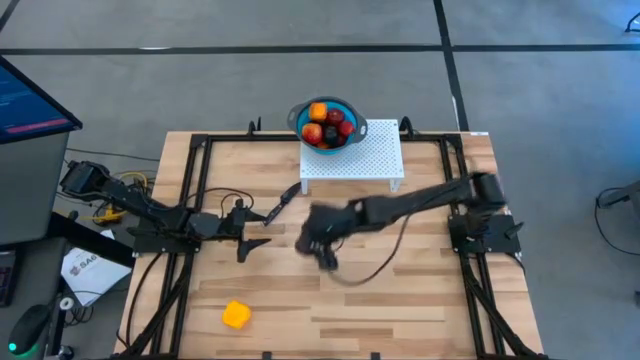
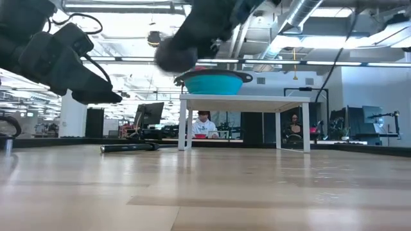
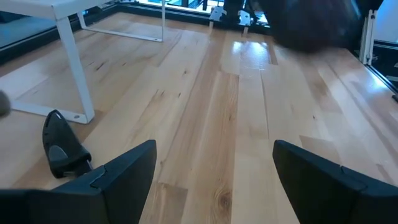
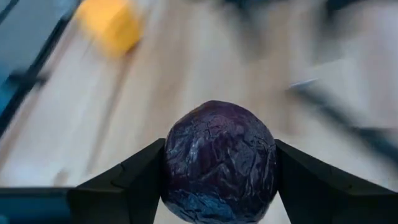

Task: Pick & Place Fruit
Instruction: Put the violet plum into the blue strainer bowl on the shelf

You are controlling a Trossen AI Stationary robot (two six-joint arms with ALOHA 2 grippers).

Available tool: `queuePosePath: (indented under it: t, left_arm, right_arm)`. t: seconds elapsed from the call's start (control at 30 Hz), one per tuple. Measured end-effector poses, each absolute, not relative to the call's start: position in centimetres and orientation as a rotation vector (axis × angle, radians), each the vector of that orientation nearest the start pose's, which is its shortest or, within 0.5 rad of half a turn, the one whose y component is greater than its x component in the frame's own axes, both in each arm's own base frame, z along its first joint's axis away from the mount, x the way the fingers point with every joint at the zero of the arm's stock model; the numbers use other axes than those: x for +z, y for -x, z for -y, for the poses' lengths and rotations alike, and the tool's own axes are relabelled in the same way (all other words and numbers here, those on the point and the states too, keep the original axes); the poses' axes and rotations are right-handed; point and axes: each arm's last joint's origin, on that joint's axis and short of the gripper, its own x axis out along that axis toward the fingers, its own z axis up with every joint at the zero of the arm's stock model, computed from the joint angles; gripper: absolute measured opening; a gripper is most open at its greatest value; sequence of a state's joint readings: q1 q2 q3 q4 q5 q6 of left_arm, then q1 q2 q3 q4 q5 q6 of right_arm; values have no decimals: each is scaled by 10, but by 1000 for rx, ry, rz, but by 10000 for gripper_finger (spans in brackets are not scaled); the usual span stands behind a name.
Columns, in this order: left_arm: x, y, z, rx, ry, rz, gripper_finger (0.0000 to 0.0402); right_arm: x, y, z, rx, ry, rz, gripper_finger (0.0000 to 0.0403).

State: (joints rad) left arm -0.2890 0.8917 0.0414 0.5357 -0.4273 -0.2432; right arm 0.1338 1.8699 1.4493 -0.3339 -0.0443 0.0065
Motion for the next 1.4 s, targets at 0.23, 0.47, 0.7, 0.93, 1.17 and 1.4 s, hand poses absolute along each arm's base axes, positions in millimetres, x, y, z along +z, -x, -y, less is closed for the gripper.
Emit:
queuePosePath:
  t: [0.23, 0.47, 0.7, 0.93, 1.17, 1.4]
  left_arm:
    - [136, -148, 31, 171, 131, -272, 314]
    - [136, -148, 31, 170, 132, -268, 314]
    - [136, -148, 31, 169, 133, -265, 314]
    - [137, -148, 31, 168, 126, -263, 314]
    - [137, -148, 32, 167, 127, -259, 314]
    - [137, -148, 32, 167, 128, -258, 314]
  right_arm:
    - [316, -363, 12, -364, 60, -434, 256]
    - [335, -346, 87, -640, -31, -280, 257]
    - [324, -333, 127, -723, -161, -340, 276]
    - [318, -327, 137, -740, -198, -393, 294]
    - [318, -327, 137, -740, -199, -396, 297]
    - [317, -323, 144, -766, -203, -405, 297]
